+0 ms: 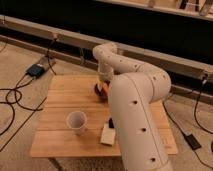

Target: Place the pepper in the ceramic cup

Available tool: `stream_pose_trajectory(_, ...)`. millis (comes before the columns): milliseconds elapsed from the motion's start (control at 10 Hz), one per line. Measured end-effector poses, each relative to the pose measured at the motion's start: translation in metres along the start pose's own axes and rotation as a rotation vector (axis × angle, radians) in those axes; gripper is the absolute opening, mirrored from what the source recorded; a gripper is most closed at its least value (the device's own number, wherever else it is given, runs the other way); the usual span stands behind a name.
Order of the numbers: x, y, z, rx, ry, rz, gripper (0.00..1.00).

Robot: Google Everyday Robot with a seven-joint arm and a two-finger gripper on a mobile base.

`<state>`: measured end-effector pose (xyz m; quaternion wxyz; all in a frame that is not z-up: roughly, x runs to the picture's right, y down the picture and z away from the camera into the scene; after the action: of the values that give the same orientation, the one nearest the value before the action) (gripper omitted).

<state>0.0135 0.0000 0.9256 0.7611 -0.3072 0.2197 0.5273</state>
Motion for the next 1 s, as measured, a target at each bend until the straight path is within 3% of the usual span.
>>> stream_pose_trajectory(800,-0.006,-0.003,0.015,0.045,-0.008,0.013,0.65)
stream_pose_trajectory(1000,-0.007,0.001,0.019,0.053,-0.012,0.011,0.56)
